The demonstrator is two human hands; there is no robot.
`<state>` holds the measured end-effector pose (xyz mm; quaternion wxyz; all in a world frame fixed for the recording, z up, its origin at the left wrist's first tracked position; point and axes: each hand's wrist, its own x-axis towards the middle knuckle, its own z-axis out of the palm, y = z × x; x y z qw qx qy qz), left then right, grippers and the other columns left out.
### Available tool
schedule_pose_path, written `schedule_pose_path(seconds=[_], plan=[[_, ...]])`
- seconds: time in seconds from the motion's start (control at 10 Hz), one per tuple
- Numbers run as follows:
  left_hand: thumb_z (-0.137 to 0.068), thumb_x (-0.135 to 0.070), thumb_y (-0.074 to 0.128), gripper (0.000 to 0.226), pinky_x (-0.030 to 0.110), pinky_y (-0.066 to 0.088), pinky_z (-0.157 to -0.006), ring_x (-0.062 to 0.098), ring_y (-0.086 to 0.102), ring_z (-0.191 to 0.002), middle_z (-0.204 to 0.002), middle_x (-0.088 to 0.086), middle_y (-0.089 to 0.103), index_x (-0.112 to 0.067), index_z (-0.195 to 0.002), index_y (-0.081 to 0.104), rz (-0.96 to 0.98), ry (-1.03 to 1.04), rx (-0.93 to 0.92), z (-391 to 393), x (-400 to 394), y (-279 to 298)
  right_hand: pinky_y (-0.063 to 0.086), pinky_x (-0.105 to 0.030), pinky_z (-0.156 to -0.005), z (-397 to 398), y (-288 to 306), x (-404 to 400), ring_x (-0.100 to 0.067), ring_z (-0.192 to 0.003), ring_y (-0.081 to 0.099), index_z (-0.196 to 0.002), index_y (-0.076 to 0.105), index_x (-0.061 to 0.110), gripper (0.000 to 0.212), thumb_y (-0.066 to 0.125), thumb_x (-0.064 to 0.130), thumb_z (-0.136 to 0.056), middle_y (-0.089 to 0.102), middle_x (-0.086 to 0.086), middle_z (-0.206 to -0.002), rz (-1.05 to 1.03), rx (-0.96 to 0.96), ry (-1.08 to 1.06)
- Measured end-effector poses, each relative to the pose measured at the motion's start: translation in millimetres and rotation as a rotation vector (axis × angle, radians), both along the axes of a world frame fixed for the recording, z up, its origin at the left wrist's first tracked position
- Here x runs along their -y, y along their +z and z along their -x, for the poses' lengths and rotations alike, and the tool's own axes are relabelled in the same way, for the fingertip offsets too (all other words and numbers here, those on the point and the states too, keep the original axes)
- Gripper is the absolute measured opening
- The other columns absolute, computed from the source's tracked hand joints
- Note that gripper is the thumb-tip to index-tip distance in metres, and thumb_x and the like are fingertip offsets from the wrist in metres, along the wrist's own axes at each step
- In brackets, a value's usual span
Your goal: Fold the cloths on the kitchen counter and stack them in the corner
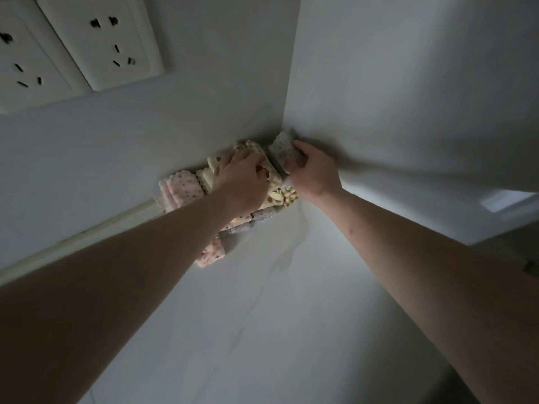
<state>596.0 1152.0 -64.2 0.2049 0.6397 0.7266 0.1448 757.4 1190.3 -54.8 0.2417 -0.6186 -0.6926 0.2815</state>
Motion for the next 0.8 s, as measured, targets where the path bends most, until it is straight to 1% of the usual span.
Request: schedule_pose_path(seconds=[0.1,0.2,0.3,0.4,0.5,0.6,0.7,0.8], plan=[[-0.093,-0.036,0.045,0.055,0.04,0.023,-0.122,0.027,0.034,-0.146,-0.157,0.002,0.042,-0.026,-0.146,0.052,-0.188,0.18,0.176,4.1,31.5,13.4,0.043,-0.025,-0.106,-2.1,1.6,12.3,-0.021,-0.131,0.057,-0.146,0.055,0.022,0.047,0.057,0.036,-0.101,0.063,0.0,-0.141,-0.058,-0.048,0.033],[-0.084,-0.035,0.058,0.06,0.038,0.024,-0.118,0.026,0.037,-0.139,-0.147,0.009,0.045,-0.017,-0.141,0.052,-0.394,0.389,0.293,20.4,85.2,10.0,0.047,-0.039,-0.109,-6.9,-6.0,29.0,-0.023,-0.131,0.055,-0.151,0.048,0.024,0.055,0.057,0.035,-0.098,0.058,-0.003,-0.145,-0.084,-0.026,0.068],[-0.082,-0.041,0.062,0.078,0.041,0.022,-0.12,0.029,0.029,-0.145,-0.152,0.012,0.033,-0.014,-0.15,0.034,-0.293,0.685,0.487,37.9,126.3,-5.5,0.041,-0.044,-0.114,-8.3,-14.7,37.4,-0.028,-0.142,0.043,-0.156,0.038,0.021,0.062,0.06,0.032,-0.099,0.043,-0.011,-0.156,-0.081,0.034,0.067],[-0.078,-0.065,0.063,0.098,0.053,0.033,-0.118,0.033,0.041,-0.142,-0.159,0.008,0.035,-0.024,-0.158,0.025,0.079,0.871,0.763,54.8,133.2,-26.7,0.036,-0.045,-0.118,-4.7,-14.1,42.8,-0.029,-0.149,0.034,-0.158,0.034,0.023,0.064,0.059,0.034,-0.1,0.036,-0.013,-0.16,-0.07,0.02,0.03],[-0.066,-0.068,0.068,0.099,0.053,0.047,-0.108,0.025,0.064,-0.117,-0.136,0.003,0.062,-0.024,-0.15,0.038,0.154,0.813,1.019,61.3,127.9,-37.5,0.033,-0.044,-0.121,-2.4,-13.3,51.3,-0.029,-0.15,0.031,-0.159,0.032,0.022,0.069,0.062,0.035,-0.098,0.033,-0.013,-0.162,-0.034,0.01,0.014],[-0.082,-0.055,0.068,0.072,0.05,0.05,-0.105,0.023,0.068,-0.111,-0.128,0.001,0.067,-0.023,-0.143,0.045,0.154,0.729,1.065,56.0,118.1,-32.3,0.035,-0.046,-0.119,-0.9,-12.4,63.4,-0.03,-0.148,0.035,-0.158,0.032,0.021,0.071,0.063,0.035,-0.096,0.032,-0.013,-0.162,-0.011,-0.003,-0.009],[-0.077,-0.06,0.068,0.079,0.051,0.049,-0.106,0.021,0.066,-0.112,-0.128,-0.002,0.066,-0.024,-0.144,0.045,0.171,0.699,1.058,57.1,117.8,-30.2,0.034,-0.047,-0.12,-1.9,-8.4,76.1,-0.031,-0.148,0.034,-0.158,0.032,0.021,0.071,0.063,0.035,-0.096,0.029,-0.012,-0.164,0.001,-0.041,-0.053],[-0.083,-0.067,0.062,0.086,0.053,0.04,-0.114,0.026,0.054,-0.125,-0.14,-0.001,0.055,-0.024,-0.152,0.037,0.167,0.705,0.894,60.0,135.4,-24.2,0.035,-0.043,-0.119,-2.1,-1.7,95.0,-0.031,-0.146,0.038,-0.158,0.031,0.02,0.07,0.063,0.035,-0.097,0.033,-0.012,-0.161,-0.006,-0.048,-0.064]])
